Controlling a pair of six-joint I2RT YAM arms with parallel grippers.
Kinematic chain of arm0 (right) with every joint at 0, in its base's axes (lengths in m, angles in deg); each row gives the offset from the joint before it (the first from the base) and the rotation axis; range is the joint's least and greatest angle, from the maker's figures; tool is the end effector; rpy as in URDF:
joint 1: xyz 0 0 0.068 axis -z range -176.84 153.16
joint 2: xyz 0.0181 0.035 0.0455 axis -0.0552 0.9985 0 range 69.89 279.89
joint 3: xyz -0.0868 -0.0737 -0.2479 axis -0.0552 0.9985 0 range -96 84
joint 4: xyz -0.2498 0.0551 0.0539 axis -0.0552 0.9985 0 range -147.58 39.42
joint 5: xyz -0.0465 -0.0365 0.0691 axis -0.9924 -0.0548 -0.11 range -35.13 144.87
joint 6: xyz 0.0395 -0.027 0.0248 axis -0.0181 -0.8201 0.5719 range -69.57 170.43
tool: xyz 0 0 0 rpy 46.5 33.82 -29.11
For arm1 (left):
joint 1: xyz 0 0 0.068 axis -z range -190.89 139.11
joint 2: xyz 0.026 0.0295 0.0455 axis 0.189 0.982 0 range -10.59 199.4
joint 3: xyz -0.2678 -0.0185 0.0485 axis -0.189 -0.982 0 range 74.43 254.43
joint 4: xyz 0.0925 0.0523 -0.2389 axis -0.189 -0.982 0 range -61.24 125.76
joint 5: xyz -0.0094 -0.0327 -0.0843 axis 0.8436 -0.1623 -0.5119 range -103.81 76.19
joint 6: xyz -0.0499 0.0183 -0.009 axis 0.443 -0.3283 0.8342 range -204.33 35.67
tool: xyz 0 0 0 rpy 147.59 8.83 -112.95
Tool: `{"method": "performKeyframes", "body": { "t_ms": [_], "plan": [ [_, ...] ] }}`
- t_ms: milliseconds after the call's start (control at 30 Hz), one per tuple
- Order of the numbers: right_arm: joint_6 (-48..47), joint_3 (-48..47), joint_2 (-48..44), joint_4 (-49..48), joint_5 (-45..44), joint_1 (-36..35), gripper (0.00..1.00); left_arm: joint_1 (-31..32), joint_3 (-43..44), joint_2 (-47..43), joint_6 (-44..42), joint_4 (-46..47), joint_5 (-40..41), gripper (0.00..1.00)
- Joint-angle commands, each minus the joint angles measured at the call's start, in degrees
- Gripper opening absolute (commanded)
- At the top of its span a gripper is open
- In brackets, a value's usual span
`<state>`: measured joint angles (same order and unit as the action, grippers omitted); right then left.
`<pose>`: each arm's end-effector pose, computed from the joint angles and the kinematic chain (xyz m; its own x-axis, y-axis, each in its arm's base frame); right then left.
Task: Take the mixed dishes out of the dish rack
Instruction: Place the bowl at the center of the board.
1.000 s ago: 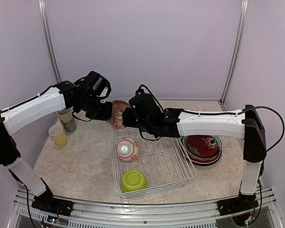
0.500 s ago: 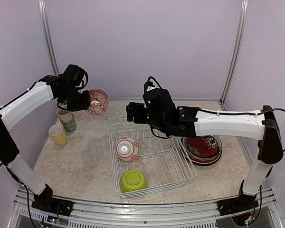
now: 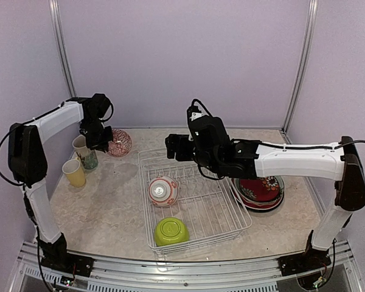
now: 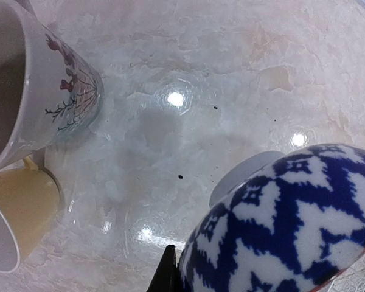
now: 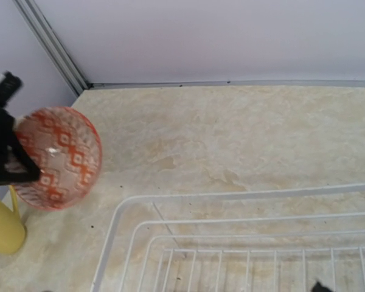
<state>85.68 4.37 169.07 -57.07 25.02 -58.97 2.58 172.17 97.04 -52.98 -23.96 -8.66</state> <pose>0.2080 0.3556 0.3128 -0.4472 0.2249 -0.8657 -0.3552 0.8436 0.4026 0.3798 -0.0876 0.2794 -0.8834 -0.3212 -0.3412 -0.3021 0.9470 -0.1094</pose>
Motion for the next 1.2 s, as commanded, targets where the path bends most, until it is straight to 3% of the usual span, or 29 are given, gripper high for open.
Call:
{"method": "performKeyframes", "body": {
  "t_ms": [0, 567, 1000, 1167],
  "plan": [
    [-1.06, 2.12, -2.77, -0.41, -0.8, -0.1, 0.89, 0.06, 3.38, 4.51, -0.8, -4.19, -1.38, 0.0],
    [-1.24, 5.32, -4.79, -3.06, -0.91, 0.1, 0.9, 0.22, 8.43, 16.44, -1.78, -8.19, -6.22, 0.01],
    [0.45, 6.28, -3.38, -3.7, 3.42, 0.78, 0.91, -0.16, 9.76, 17.35, -2.77, -9.43, -7.21, 0.23],
    [1.87, 7.44, -3.11, -3.23, 7.5, 1.95, 0.92, -0.34, 9.64, 15.49, -2.96, -9.76, -5.83, 0.28]
  ]
}}
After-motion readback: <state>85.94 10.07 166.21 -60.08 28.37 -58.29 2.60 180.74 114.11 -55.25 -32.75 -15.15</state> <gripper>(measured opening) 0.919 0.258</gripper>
